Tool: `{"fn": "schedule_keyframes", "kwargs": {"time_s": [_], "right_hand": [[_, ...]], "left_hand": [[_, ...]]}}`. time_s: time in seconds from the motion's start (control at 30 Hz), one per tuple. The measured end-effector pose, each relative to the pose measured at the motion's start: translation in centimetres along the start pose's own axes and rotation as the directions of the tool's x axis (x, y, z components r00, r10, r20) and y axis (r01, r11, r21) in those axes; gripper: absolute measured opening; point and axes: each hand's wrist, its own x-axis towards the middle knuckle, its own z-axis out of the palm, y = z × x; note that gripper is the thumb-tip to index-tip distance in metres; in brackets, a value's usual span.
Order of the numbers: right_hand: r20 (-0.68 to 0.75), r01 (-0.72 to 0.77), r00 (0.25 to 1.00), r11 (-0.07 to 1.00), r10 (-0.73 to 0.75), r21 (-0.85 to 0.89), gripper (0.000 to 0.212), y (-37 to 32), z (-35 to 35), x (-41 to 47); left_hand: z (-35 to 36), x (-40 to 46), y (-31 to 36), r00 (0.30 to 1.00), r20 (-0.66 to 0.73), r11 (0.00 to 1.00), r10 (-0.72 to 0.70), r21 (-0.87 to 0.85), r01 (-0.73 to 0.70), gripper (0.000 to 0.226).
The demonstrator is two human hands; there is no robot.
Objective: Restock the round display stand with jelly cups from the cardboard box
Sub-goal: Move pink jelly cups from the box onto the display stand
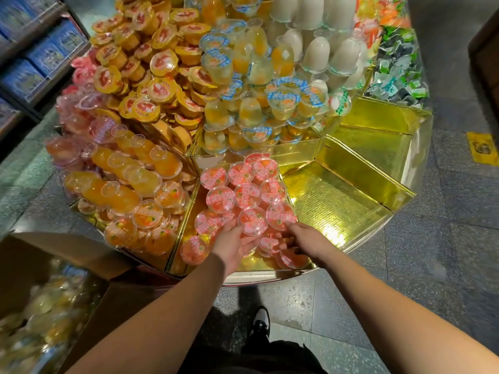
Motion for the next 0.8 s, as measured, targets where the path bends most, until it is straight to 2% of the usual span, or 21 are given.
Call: {"fn": "schedule_keyframes", "kwargs": {"time_s": [0.23, 0.4, 0.53, 0.6, 0.7, 0.73, 0.8], "right_hand": [[0.023, -0.029, 0.999, 0.997, 0.031, -0.077, 0.028, -0.3, -0.3, 0.4], [-0.026, -0.023, 0.999, 0.984, 0.018, -0.179, 0.04, 0.2, -0.6, 0.6], [-0.063, -0.038, 0.998, 0.992, 0.03, -0.119, 0.046, 0.7, -1.3, -0.3], [-0.17, -0.051, 0.985, 0.995, 0.035, -0.089, 0.045, 0.9, -1.4, -1.2], [-0.389, 0.028, 0.918, 0.989, -0.082, -0.142, 0.039, 1.3, -0.9, -3.1], [-0.403, 0.064, 0.905, 0.981, -0.134, -0.183, 0.037, 1.4, -0.4, -4.0], [-0.318, 0.143, 0.922, 0.957, -0.221, -0.25, 0.035, 0.9, 1.3, -5.6]], "left_hand": [[-0.3, 0.2, -0.1, 0.999, -0.03, 0.998, 0.028, 0.061, -0.026, 0.044], [-0.8, 0.4, 0.1, 0.999, -0.038, 0.996, 0.019, 0.091, -0.016, 0.042], [-1.3, 0.4, 0.0, 0.999, -0.031, 0.993, 0.03, 0.116, -0.026, 0.041], [-1.8, 0.0, -0.1, 0.999, -0.023, 0.991, 0.034, 0.13, -0.031, 0.039], [-2.8, -1.6, 0.0, 0.998, -0.041, 0.992, 0.052, 0.117, -0.047, 0.025], [-3.4, -2.2, 0.1, 0.997, -0.051, 0.992, 0.063, 0.114, -0.057, 0.021], [-5.0, -3.9, 0.2, 0.992, -0.067, 0.988, 0.105, 0.119, -0.097, 0.019]]}}
